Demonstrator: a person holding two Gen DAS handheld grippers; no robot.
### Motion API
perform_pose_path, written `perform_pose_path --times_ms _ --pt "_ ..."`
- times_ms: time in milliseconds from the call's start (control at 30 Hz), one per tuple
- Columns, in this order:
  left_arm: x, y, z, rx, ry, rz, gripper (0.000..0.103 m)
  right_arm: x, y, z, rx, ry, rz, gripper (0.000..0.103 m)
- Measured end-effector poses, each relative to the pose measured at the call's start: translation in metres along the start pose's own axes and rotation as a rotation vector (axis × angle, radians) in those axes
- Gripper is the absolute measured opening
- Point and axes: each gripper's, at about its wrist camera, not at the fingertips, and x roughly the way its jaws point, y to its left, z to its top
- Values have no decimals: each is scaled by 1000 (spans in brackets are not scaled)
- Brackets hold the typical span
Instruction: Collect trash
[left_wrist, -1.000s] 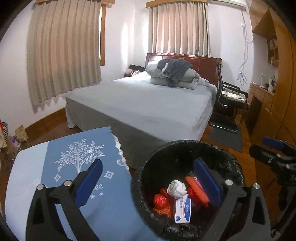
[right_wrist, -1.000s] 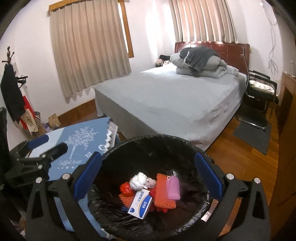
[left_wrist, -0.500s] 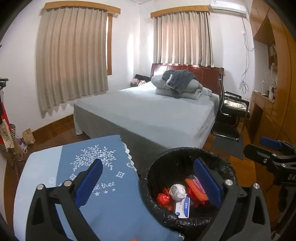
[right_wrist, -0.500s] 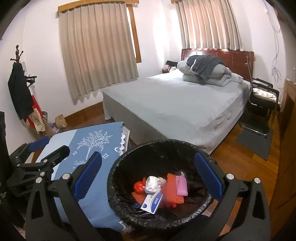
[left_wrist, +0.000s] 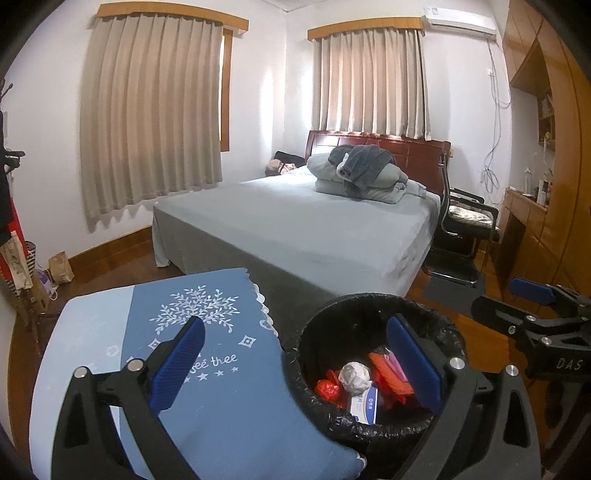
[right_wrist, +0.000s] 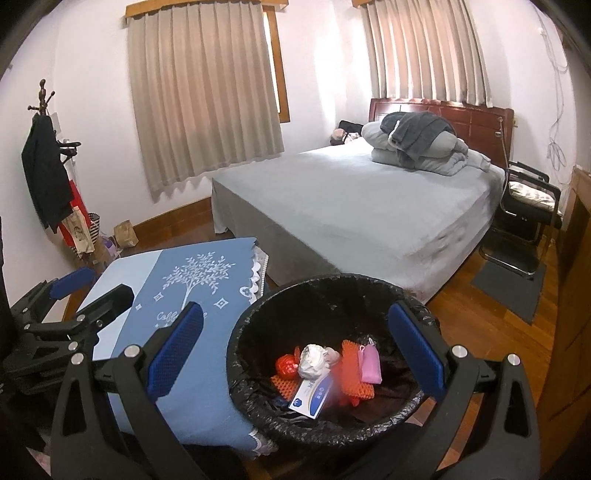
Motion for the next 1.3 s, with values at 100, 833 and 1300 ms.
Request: perform_pose_path --times_ms 100,833,1300 --pt "-3 0 -1 3 -2 2 97 -1 3 -1 -3 0 4 98" --pt "-7 -3 0 14 -6 5 97 -1 6 -2 -4 -1 4 97" --pt "-7 -3 0 14 -6 6 97 -1 7 -3 -5 0 4 97"
